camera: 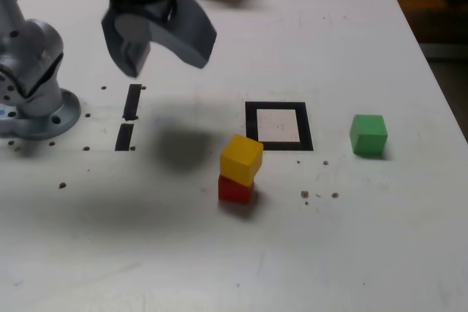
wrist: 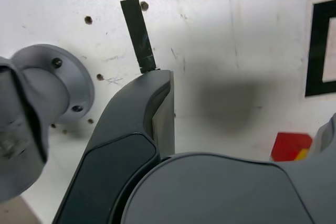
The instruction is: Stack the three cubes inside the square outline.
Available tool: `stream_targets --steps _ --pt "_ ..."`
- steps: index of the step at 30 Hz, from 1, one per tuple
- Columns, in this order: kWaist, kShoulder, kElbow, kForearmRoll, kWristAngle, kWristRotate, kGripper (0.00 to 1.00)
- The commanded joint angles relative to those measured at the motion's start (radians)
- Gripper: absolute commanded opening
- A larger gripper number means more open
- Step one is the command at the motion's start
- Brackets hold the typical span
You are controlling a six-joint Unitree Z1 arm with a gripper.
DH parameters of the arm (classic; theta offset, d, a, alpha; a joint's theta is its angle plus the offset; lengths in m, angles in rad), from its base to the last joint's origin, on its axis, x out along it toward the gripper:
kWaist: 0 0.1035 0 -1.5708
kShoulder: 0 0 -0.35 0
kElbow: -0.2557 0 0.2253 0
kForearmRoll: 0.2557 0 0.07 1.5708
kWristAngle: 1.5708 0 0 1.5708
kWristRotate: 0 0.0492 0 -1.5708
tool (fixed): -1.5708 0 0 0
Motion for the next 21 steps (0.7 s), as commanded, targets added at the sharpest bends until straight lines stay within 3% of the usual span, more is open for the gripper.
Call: stream_targets --steps 1,21 --pt "-0.023 0.013 -0.049 0.021 0.001 0.008 0.99" --pt "-0.103 0.213 -0.25 0.042 -0.112 0.095 0.99"
